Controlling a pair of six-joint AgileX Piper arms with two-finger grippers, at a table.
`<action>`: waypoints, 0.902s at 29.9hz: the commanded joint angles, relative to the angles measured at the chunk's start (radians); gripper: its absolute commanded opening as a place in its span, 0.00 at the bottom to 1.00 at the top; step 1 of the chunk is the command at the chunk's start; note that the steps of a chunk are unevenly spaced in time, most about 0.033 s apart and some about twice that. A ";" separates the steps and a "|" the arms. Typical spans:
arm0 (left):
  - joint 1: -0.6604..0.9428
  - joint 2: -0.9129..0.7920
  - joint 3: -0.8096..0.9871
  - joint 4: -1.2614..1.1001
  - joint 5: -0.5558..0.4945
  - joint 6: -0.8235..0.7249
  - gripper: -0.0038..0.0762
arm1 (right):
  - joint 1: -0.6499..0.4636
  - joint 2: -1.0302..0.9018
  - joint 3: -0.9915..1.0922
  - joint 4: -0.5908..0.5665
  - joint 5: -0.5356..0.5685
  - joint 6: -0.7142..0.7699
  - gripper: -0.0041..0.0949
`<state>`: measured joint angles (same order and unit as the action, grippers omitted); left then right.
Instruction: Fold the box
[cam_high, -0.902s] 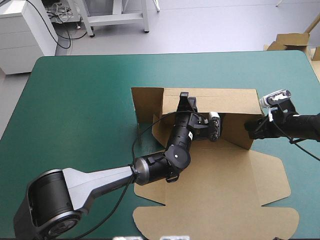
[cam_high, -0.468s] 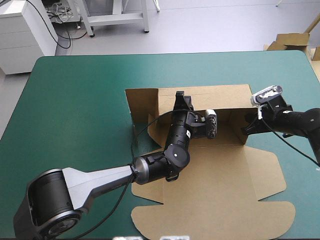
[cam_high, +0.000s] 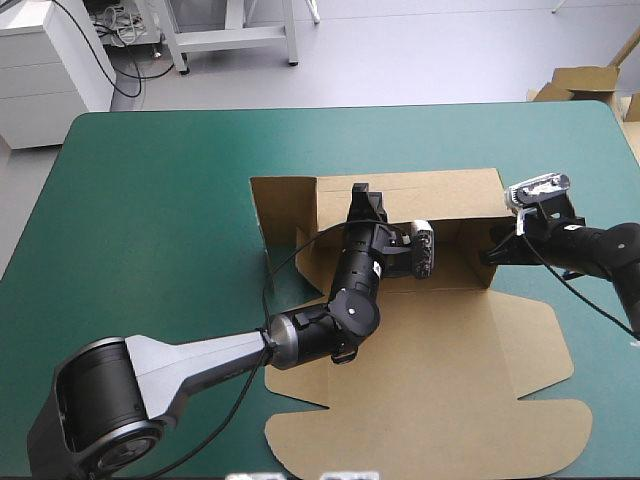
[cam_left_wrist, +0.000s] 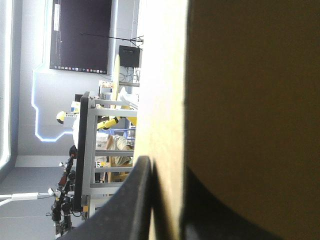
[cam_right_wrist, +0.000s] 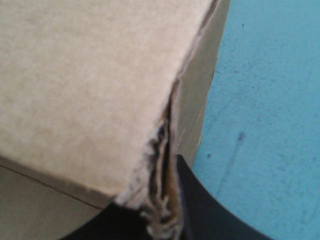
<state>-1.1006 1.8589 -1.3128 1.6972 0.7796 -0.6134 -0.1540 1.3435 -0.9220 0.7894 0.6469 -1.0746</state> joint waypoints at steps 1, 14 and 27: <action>-0.004 -0.031 -0.014 0.012 -0.047 -0.022 0.36 | 0.015 -0.022 -0.013 0.037 0.047 0.030 0.04; -0.097 -0.043 -0.039 0.014 0.024 -0.014 0.59 | 0.123 -0.022 -0.017 -0.191 -0.057 0.306 0.04; -0.237 -0.204 -0.071 0.014 0.136 0.116 0.04 | 0.123 -0.050 -0.070 -0.228 0.026 0.467 0.04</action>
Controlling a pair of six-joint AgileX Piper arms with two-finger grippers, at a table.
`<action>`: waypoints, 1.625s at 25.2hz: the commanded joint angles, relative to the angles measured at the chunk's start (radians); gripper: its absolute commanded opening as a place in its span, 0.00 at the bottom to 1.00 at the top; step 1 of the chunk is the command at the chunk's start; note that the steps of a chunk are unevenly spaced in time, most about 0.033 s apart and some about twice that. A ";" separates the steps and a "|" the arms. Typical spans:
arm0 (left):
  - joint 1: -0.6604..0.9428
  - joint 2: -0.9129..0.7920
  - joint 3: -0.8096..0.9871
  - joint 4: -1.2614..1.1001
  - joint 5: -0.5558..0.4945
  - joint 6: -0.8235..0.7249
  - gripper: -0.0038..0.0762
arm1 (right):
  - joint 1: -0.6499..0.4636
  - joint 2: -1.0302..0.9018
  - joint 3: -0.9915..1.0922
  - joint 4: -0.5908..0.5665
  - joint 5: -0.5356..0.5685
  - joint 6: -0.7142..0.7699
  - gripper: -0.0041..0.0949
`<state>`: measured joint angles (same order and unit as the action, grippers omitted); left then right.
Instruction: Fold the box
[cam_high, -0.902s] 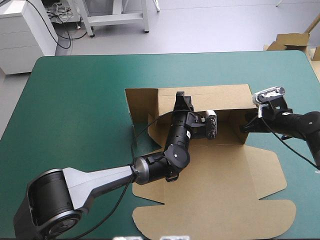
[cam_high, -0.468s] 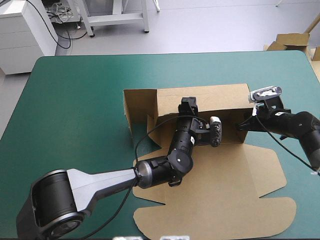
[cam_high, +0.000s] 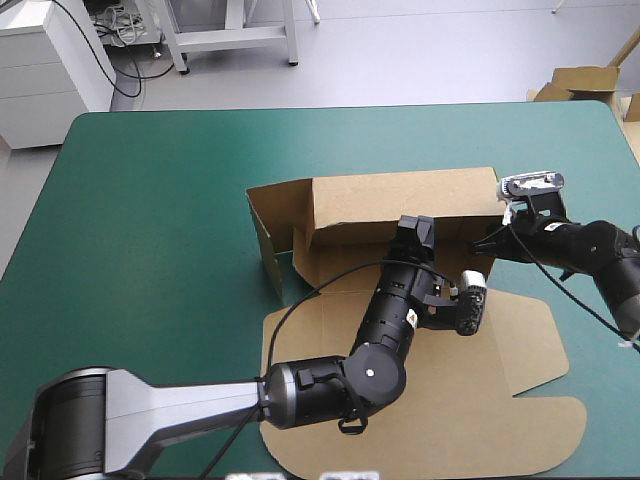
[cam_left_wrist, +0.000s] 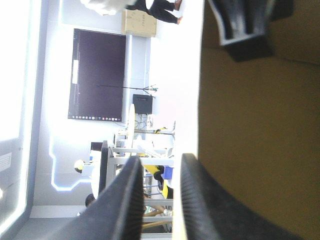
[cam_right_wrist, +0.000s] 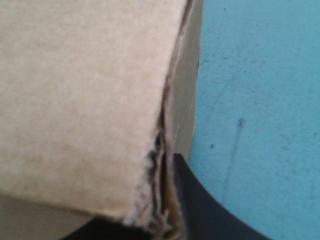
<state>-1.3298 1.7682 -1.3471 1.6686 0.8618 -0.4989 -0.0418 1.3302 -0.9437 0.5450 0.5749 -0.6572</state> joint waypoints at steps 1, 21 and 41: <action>-0.006 -0.134 -0.037 0.043 0.053 -0.001 0.05 | 0.010 -0.040 -0.064 0.001 0.112 0.070 0.04; 0.892 -0.445 -0.091 -1.014 -0.183 0.214 0.05 | 0.010 0.247 -0.484 -0.137 0.503 0.283 0.04; 1.326 -0.441 -0.091 -1.650 -0.128 0.548 0.05 | 0.117 0.419 -0.934 -0.303 0.588 0.365 0.50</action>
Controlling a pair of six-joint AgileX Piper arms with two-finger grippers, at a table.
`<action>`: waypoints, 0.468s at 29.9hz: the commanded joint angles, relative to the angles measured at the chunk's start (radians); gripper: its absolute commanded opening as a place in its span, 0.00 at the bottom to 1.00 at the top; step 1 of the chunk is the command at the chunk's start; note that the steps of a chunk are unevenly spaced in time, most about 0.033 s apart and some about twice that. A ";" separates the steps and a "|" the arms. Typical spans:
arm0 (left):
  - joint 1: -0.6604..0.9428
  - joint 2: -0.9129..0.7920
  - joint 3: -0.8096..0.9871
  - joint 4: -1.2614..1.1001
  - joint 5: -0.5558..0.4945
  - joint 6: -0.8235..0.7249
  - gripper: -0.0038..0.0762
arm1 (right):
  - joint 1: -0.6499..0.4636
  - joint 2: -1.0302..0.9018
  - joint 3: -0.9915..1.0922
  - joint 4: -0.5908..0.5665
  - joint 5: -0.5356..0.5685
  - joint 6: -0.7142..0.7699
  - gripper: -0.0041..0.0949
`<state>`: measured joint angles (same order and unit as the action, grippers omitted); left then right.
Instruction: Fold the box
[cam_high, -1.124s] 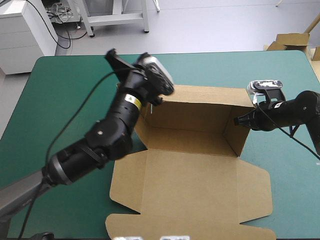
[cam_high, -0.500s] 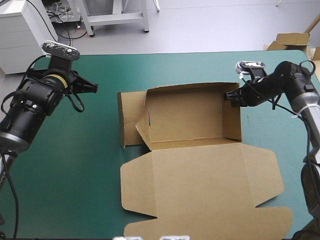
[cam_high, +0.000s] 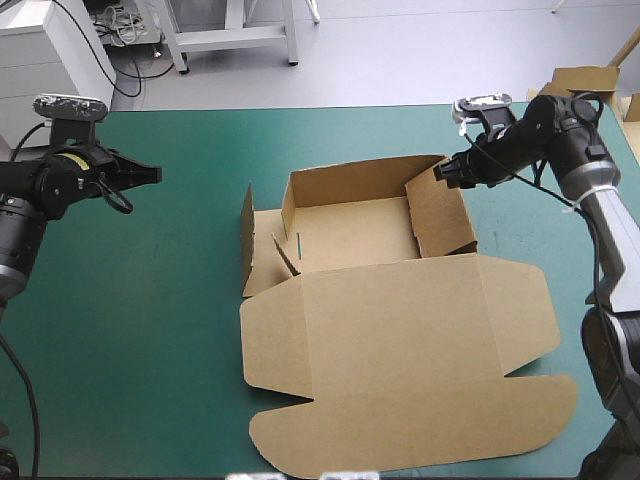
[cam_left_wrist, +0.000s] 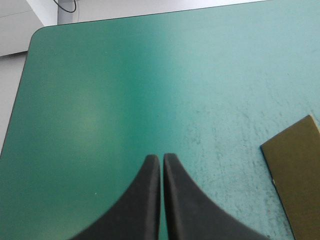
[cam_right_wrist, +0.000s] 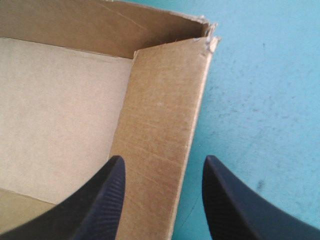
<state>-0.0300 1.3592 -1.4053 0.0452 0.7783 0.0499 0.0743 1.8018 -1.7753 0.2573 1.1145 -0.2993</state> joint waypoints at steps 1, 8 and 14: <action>0.044 -0.032 -0.033 -0.045 -0.040 0.000 0.05 | 0.001 -0.053 -0.127 -0.026 0.054 0.023 0.50; 0.167 0.006 -0.029 -0.210 0.053 0.042 0.05 | 0.001 -0.087 -0.151 -0.056 0.054 0.080 0.50; 0.208 0.052 -0.029 -0.322 0.165 0.094 0.05 | 0.001 -0.044 -0.149 -0.073 0.054 0.080 0.50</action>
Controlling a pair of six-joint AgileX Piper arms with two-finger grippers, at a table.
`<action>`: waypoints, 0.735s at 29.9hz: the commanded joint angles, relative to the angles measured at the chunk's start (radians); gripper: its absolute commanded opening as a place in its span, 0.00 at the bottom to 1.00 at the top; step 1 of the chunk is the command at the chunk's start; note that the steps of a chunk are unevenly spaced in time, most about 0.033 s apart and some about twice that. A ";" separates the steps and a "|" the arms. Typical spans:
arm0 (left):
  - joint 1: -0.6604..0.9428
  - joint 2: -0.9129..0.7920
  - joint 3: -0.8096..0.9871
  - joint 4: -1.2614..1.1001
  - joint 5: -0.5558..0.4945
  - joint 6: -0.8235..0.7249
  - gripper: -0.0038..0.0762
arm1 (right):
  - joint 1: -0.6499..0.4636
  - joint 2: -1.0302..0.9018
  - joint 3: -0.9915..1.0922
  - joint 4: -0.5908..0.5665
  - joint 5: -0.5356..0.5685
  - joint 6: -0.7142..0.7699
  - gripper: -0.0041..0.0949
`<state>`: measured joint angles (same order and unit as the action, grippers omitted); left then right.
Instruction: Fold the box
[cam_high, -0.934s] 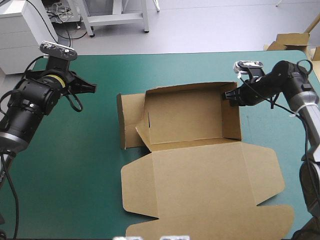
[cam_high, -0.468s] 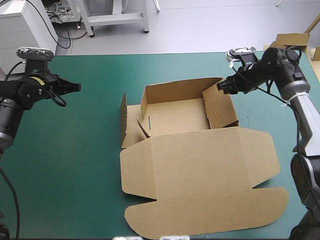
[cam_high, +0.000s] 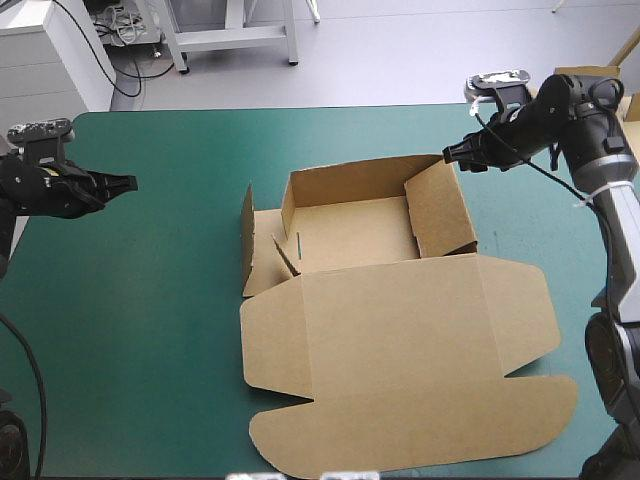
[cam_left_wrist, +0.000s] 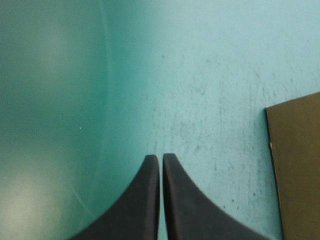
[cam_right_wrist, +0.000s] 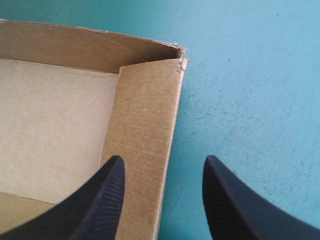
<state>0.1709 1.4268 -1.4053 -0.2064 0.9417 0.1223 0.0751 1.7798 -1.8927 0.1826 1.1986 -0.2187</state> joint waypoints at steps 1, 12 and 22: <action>0.007 -0.007 -0.029 -0.083 0.017 0.026 0.05 | 0.000 -0.005 -0.032 0.001 -0.030 -0.001 0.50; 0.005 0.018 -0.029 -0.163 0.052 0.059 0.05 | 0.003 0.160 -0.031 0.016 -0.030 -0.001 0.50; 0.005 0.018 -0.029 -0.168 0.051 0.076 0.04 | 0.003 0.215 0.010 0.062 -0.030 -0.076 0.45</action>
<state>0.1756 1.4791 -1.4053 -0.3388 1.0293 0.1961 0.0754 2.0429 -1.8628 0.2331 1.1853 -0.2748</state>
